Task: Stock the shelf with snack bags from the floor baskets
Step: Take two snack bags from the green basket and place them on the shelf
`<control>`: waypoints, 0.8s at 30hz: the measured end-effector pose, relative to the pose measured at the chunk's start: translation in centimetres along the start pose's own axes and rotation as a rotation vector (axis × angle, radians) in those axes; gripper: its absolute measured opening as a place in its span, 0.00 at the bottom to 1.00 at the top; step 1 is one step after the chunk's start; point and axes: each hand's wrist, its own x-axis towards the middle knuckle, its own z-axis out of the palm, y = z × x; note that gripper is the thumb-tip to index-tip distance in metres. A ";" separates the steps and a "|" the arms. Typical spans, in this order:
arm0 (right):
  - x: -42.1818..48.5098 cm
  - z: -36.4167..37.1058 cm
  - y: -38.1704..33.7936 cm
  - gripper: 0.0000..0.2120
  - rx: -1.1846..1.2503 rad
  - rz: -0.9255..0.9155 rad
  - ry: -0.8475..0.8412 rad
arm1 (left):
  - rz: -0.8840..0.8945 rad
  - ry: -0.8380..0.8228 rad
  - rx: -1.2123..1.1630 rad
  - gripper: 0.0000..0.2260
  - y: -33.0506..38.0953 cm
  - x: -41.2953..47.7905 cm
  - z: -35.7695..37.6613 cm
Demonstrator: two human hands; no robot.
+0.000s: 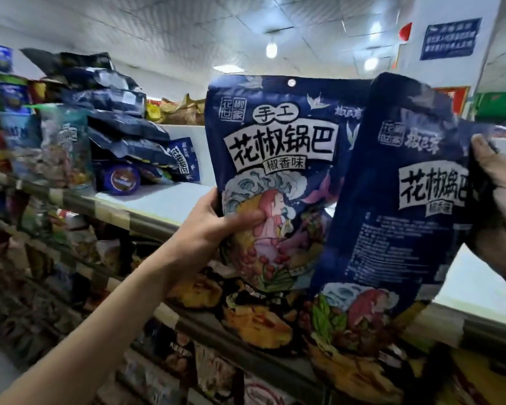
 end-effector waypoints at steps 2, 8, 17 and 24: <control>2.6 0.8 0.7 0.24 0.018 -0.009 -0.019 | 0.001 -0.021 -0.007 0.24 -0.5 2.6 -1.7; 10.7 4.5 2.9 0.20 0.037 0.049 -0.073 | 0.027 -0.036 -0.072 0.32 -1.9 11.1 -7.6; 21.9 11.0 9.9 0.14 -0.008 0.080 -0.033 | -0.063 -0.071 -0.070 0.37 -7.3 22.0 -17.2; 28.1 16.2 17.8 0.06 -0.080 0.058 -0.030 | -0.158 -0.122 -0.014 0.36 -12.3 29.5 -23.8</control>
